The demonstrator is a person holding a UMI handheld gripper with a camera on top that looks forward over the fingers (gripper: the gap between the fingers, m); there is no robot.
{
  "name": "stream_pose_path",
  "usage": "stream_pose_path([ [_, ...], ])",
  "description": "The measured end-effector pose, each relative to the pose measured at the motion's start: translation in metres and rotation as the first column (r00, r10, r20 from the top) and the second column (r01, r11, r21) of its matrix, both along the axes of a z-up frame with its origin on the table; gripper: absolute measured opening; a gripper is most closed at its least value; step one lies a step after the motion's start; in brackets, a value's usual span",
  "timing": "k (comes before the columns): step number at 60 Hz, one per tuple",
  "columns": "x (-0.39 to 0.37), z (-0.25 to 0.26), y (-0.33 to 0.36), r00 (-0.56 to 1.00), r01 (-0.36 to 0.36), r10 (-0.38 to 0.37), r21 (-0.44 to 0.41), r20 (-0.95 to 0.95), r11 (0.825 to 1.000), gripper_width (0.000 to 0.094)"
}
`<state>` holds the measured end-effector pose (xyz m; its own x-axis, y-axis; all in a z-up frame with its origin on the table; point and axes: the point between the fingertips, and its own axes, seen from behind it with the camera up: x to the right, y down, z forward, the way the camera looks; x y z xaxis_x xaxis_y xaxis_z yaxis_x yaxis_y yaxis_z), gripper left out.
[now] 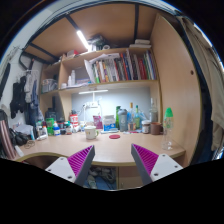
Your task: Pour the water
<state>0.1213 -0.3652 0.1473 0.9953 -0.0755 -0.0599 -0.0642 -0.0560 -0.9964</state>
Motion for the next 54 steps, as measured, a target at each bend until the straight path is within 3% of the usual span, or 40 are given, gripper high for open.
stream_pose_path([
  [16,0.022,-0.003,0.021,0.999,0.017,-0.018,0.019,0.037,1.000,0.0807],
  [30,0.112,-0.022,0.051,0.982,0.150,-0.155,0.049,0.106,0.987,0.0804],
  [42,0.223,-0.032,0.095,0.951,0.277,-0.283,0.059,0.126,0.959,0.0804],
  [54,0.300,-0.045,0.156,0.935,0.326,-0.330,0.051,0.132,0.944,0.0803],
])
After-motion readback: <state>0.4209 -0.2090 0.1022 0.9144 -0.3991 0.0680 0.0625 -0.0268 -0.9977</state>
